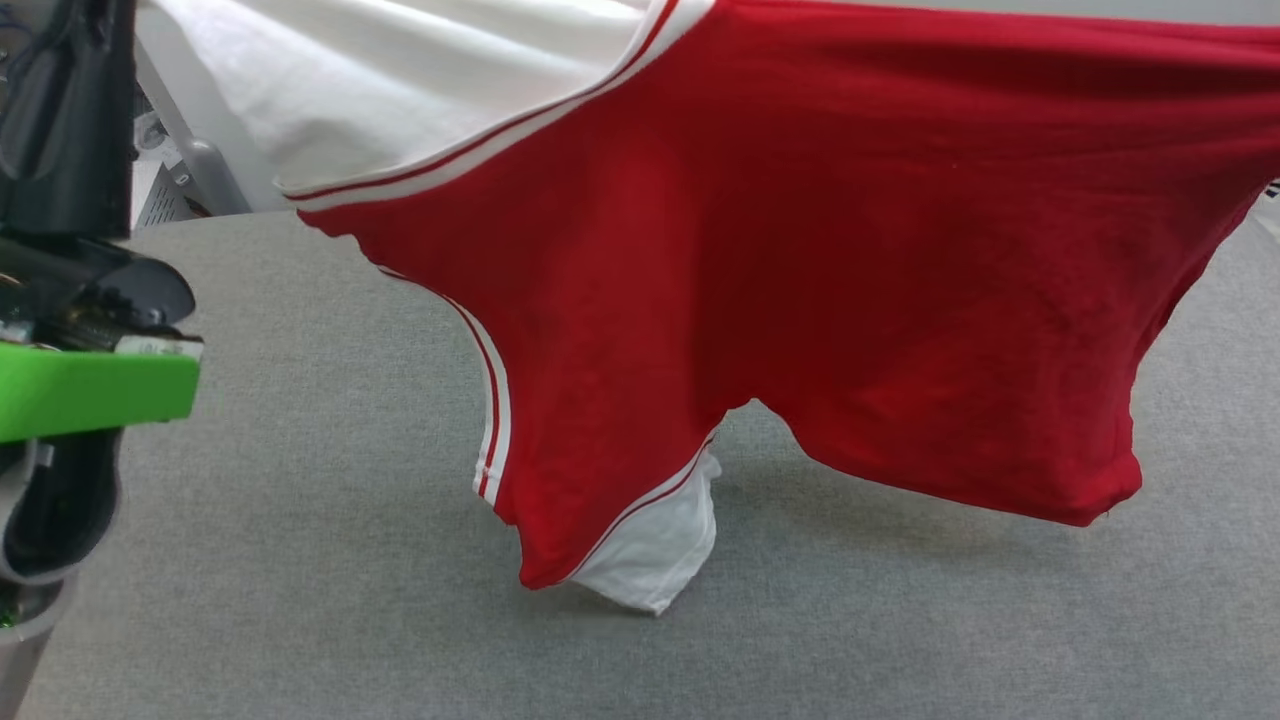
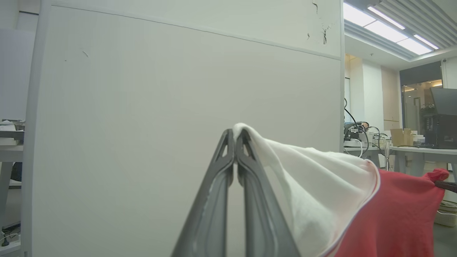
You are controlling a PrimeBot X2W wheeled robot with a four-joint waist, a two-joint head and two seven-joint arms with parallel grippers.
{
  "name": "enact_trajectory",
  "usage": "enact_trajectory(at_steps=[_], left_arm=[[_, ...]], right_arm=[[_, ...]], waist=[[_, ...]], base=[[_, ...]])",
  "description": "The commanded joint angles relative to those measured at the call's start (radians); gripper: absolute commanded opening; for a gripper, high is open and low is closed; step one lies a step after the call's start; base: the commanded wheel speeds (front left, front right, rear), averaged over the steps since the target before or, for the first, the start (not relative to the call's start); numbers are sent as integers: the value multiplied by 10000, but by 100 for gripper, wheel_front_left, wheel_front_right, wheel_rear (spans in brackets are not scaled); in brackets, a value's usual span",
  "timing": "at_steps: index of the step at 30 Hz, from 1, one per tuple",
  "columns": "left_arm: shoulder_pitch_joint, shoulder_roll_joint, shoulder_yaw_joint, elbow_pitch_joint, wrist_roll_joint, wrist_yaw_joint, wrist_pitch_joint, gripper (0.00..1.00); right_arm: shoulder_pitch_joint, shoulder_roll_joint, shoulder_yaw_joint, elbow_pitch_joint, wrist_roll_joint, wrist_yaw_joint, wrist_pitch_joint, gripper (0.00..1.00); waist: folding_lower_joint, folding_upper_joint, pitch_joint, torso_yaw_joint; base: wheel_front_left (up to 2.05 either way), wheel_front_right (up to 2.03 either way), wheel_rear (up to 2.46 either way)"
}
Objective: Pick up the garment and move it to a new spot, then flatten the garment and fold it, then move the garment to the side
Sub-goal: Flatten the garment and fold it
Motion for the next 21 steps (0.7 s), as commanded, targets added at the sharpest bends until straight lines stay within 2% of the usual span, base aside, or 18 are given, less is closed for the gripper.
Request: enact_trajectory(at_steps=[1, 7, 12, 16, 21], left_arm=[[-364, 191, 126, -39, 90, 133, 67, 0], [-1371, 656, 217, -172, 352, 239, 667, 0], [-2468, 1051, 128, 1, 558, 300, 1436, 0], [-3672, 1308, -31, 397, 748, 31, 1948, 0], [-5611, 1328, -224, 1225, 911, -444, 2407, 0]], right_arm=[[-168, -33, -76, 30, -32, -19, -187, 0], [-838, -137, -100, 143, -191, -19, -1109, 0], [-1588, -216, 46, 492, -352, -19, -1600, 0], [-2471, -175, 221, 867, -381, -19, -1788, 0], [-4186, -138, 686, 1677, -661, -19, -2060, 0]], waist=[[0, -1, 100, -23], [0, -1, 677, -57], [0, -1, 1586, -60], [0, -1, 2476, -66], [0, -1, 3708, -107]], base=[[0, 0, 0], [0, 0, 0], [0, 0, 0], [0, 0, 0], [0, 0, 0]])
